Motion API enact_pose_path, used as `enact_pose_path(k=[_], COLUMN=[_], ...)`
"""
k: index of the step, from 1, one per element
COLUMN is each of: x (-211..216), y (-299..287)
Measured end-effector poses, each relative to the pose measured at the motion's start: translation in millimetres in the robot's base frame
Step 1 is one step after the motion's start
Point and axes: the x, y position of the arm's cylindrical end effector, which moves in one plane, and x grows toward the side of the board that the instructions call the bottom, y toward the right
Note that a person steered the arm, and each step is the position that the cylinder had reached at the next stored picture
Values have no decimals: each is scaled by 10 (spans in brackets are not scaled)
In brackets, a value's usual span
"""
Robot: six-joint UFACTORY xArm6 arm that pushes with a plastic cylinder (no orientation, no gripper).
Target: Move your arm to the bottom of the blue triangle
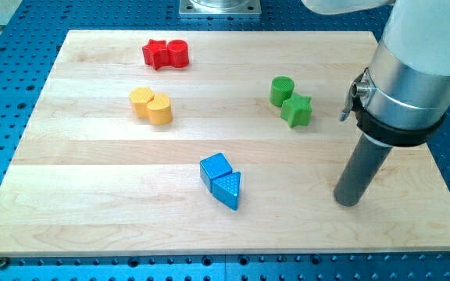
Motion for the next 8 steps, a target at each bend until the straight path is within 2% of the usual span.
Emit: enact_pose_path(k=[2, 4, 5, 6, 7, 8], x=[12, 290, 134, 293, 182, -110], y=[3, -362, -819, -913, -1058, -1295])
